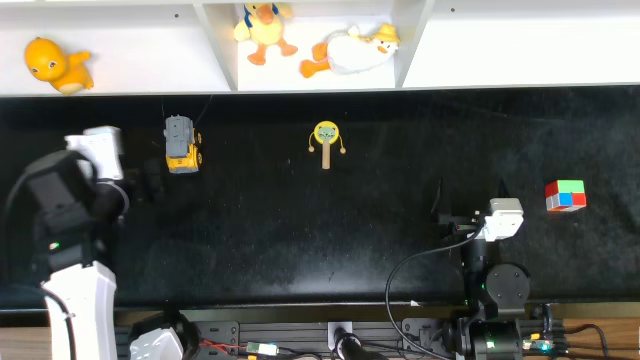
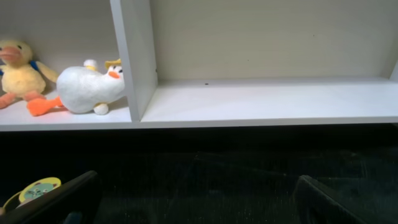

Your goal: Store Toys

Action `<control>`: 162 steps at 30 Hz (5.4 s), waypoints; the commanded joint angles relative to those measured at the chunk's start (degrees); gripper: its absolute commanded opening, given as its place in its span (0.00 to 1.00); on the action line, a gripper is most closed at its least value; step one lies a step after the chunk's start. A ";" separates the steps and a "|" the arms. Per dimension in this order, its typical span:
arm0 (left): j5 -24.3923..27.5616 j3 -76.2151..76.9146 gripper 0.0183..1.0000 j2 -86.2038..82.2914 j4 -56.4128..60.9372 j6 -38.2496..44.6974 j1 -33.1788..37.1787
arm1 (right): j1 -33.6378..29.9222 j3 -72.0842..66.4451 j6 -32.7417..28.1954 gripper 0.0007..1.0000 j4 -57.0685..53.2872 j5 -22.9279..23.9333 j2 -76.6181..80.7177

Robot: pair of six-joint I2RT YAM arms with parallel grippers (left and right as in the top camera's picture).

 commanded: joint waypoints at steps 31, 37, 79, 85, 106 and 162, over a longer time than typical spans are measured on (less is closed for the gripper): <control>-2.75 -0.70 0.60 21.99 15.26 -4.17 -11.65 | -0.07 -0.81 0.44 1.00 0.31 -0.42 -0.57; -2.75 -0.70 0.46 21.88 15.23 -4.04 -11.65 | -0.07 -0.79 0.44 1.00 0.31 -0.39 -0.57; -16.63 -0.68 1.00 13.00 12.83 -33.31 -21.73 | -0.07 -0.79 0.44 0.99 0.31 -0.42 -0.57; -20.90 0.31 1.00 15.06 10.93 -37.79 -21.73 | -0.07 -0.79 0.44 1.00 0.31 -0.42 -0.57; -22.69 3.65 1.00 24.37 17.16 -38.32 -21.73 | -0.07 -0.79 0.44 1.00 0.31 -0.42 -0.57; -25.62 3.63 0.38 6.21 2.38 -17.35 -21.73 | -0.07 -0.79 0.42 1.00 0.31 -0.42 -0.57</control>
